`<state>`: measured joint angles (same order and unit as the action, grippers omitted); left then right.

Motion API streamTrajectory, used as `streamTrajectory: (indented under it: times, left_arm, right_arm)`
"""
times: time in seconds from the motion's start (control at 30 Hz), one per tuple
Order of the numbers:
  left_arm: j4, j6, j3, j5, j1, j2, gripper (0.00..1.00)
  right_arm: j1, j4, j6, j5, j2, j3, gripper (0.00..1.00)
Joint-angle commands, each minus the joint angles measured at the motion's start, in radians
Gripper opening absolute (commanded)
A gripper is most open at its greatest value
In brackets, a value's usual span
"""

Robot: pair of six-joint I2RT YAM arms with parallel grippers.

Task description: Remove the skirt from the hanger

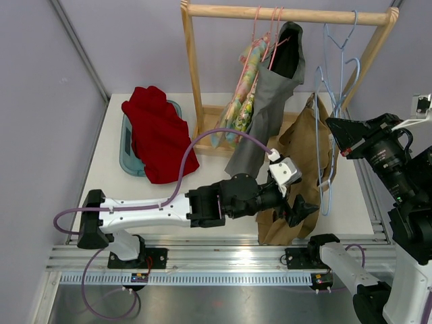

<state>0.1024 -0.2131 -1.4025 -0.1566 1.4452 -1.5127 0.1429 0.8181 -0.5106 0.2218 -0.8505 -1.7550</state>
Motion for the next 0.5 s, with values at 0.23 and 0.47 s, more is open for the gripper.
streamTrajectory:
  times: [0.23, 0.47]
  left_arm:
    - [0.083, -0.026, -0.085, -0.024, 0.007, -0.038, 0.0]
    - [-0.088, 0.056, -0.211, 0.008, 0.092, -0.032, 0.0]
  right_arm:
    - [-0.002, -0.117, -0.037, 0.045, 0.019, -0.055, 0.0]
    - [0.0, -0.226, 0.026, -0.128, 0.097, 0.132, 0.0]
